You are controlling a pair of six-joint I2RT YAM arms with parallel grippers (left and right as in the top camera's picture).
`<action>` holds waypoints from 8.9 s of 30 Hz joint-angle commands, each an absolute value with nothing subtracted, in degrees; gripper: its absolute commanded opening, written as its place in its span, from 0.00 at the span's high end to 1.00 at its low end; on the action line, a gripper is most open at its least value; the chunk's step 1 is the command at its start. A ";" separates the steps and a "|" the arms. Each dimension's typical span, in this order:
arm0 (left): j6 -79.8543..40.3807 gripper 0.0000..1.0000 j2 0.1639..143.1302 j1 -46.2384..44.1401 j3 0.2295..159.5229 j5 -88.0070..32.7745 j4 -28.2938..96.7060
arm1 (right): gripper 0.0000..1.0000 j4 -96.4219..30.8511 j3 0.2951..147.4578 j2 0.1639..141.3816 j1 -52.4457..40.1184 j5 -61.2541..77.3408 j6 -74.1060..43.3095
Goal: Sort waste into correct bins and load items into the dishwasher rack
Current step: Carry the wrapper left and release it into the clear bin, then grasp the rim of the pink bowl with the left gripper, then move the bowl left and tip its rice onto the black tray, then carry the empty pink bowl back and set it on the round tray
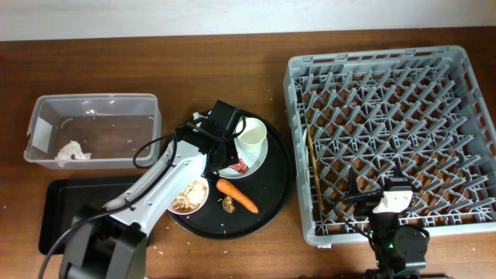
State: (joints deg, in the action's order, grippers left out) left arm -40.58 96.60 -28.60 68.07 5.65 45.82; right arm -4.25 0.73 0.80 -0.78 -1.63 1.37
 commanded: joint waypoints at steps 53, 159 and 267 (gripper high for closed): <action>-23.59 1.00 83.33 -15.90 70.94 -4.29 74.72 | 0.01 -4.47 0.32 0.40 -0.36 -2.15 0.99; -13.50 1.00 72.99 15.51 53.41 -6.76 53.67 | 0.01 -4.47 0.32 0.40 -0.36 -2.15 0.99; 42.85 1.00 69.73 62.67 62.78 -75.18 96.33 | 0.01 -4.47 0.32 0.40 -0.36 -2.15 0.99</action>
State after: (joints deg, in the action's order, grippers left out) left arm 47.05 74.35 64.25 61.45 -75.96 96.68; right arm -4.25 0.73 0.84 -0.78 -1.63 1.32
